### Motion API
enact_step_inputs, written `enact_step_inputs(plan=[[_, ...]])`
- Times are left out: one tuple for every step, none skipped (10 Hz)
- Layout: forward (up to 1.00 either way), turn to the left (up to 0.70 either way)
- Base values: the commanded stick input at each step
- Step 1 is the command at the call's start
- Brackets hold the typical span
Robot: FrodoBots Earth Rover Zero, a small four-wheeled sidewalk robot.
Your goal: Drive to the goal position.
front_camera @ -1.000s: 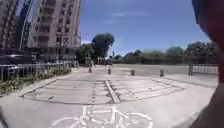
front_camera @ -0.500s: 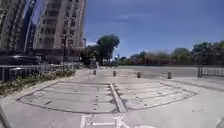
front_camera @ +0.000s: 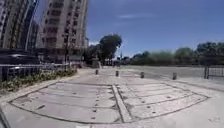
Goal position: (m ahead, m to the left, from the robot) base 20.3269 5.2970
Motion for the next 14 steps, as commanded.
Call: enact_step_inputs(plan=[[0.45, 0.00], [0.45, 0.00], [0.69, 0.00], [0.70, 0.00], [0.70, 0.00], [0.70, 0.00], [0.70, 0.00], [0.70, 0.00], [0.70, 0.00], [0.70, 0.00], [0.70, 0.00], [0.70, 0.00], [0.70, 0.00], [0.70, 0.00]])
